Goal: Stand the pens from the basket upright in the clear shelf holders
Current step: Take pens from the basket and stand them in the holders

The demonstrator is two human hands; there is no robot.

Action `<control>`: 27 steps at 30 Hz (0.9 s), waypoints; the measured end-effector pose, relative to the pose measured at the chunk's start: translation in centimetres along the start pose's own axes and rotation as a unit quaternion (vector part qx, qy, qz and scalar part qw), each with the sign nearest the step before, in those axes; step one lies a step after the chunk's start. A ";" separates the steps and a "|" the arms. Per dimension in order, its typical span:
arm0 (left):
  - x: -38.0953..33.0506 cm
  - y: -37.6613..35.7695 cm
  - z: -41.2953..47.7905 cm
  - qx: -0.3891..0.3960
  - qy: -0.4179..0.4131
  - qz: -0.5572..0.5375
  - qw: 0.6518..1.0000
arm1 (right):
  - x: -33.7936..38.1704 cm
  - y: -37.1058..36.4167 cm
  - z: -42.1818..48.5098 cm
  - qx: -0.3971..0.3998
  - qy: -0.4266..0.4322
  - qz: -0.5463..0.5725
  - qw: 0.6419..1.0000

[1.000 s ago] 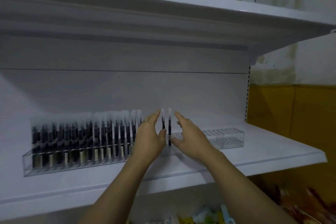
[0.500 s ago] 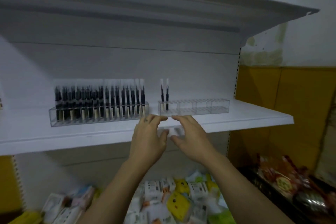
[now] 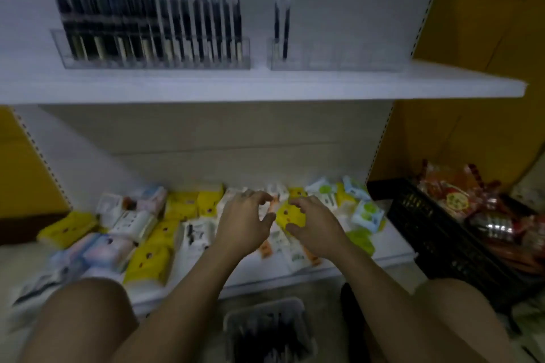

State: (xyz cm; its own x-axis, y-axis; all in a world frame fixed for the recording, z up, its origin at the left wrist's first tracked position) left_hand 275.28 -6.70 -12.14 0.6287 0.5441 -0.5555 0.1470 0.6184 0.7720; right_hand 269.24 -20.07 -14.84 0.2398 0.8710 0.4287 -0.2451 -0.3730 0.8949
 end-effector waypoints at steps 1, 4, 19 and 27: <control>1.9 -1.8 -0.8 0.021 0.027 -0.001 0.999 | -0.8 -2.9 0.0 0.035 -0.008 -0.001 0.999; 5.3 -5.4 -2.7 0.076 0.075 0.010 0.994 | -2.6 -7.4 -0.7 0.089 -0.030 0.003 0.996; 16.5 -22.9 -12.0 0.393 0.235 -0.016 0.889 | -13.6 -26.9 -9.3 0.369 -0.192 0.041 0.909; 21.3 -28.1 -15.4 0.477 0.307 0.005 0.823 | -18.5 -31.5 -11.6 0.417 -0.296 0.087 0.855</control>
State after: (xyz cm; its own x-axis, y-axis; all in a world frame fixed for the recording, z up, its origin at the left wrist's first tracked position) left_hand 272.80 -3.79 -50.38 0.1724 0.9117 -0.3728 0.8613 0.0441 0.5061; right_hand 261.59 -20.73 -52.43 0.7620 0.5569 0.3306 0.3704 -0.7935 0.4829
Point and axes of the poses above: each hand's wrist, its own z-axis towards the middle knuckle, its own y-axis out of the back of the hand, x = y × z, the point moved 8 cm from there along z, towards the middle knuckle, and after that the axes turned 5 degrees about -z, right-handed, at the moved point
